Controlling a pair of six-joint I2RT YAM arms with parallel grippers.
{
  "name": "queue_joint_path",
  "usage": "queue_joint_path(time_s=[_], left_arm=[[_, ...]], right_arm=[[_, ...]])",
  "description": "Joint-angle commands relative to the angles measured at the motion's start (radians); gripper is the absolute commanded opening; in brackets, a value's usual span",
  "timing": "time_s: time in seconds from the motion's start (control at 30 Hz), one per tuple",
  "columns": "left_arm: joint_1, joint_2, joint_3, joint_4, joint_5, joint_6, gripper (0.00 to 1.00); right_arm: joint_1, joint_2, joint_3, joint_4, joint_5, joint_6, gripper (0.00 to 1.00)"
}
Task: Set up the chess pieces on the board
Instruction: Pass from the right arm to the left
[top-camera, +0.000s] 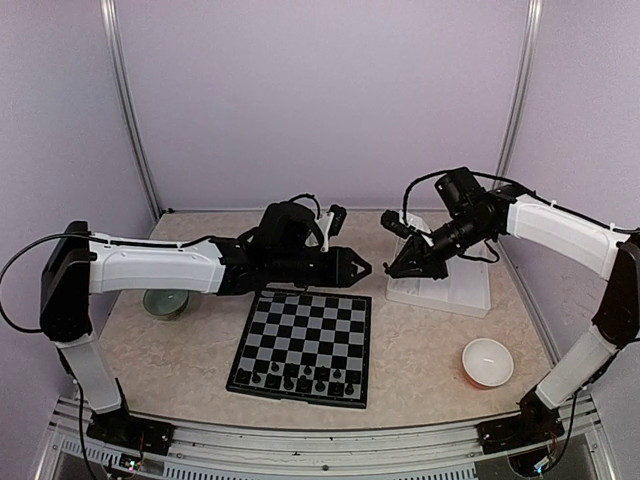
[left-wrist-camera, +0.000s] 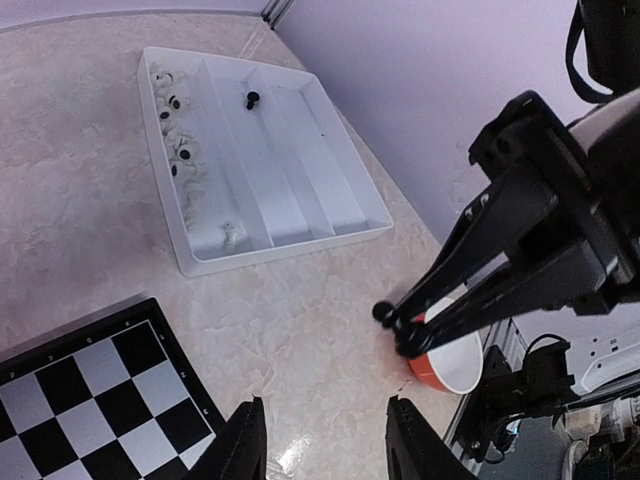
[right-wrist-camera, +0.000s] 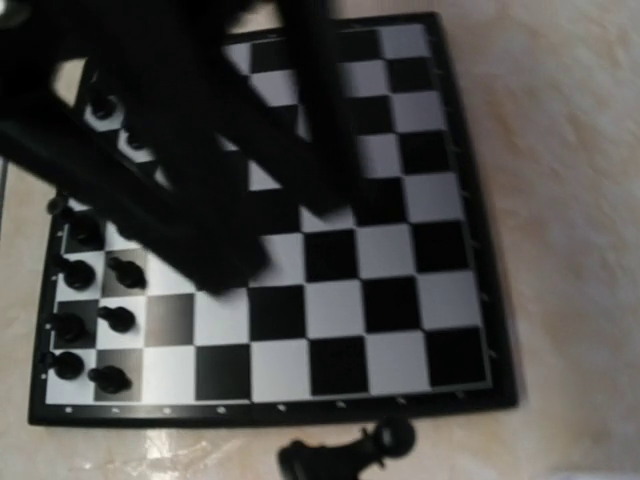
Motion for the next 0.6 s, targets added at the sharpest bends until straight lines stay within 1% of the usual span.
queue_joint_path(time_s=[0.0, 0.13, 0.27, 0.47, 0.57], left_arm=[[0.007, 0.002, 0.001, 0.098, 0.068, -0.051, 0.42], [0.028, -0.015, -0.040, 0.157, 0.111, -0.111, 0.42], [0.046, -0.010, -0.046, 0.161, 0.161, -0.162, 0.42], [0.054, 0.008, -0.071, 0.201, 0.243, -0.233, 0.42], [0.057, 0.019, -0.069, 0.211, 0.261, -0.248, 0.41]], right_arm=[[0.070, -0.037, -0.021, 0.029, 0.069, -0.026, 0.12], [0.120, -0.044, -0.034, 0.045, 0.109, -0.035, 0.12], [0.151, -0.046, -0.029, 0.047, 0.129, -0.039, 0.12], [0.168, -0.048, -0.023, 0.047, 0.151, -0.046, 0.12], [0.172, -0.049, -0.019, 0.049, 0.151, -0.044, 0.12]])
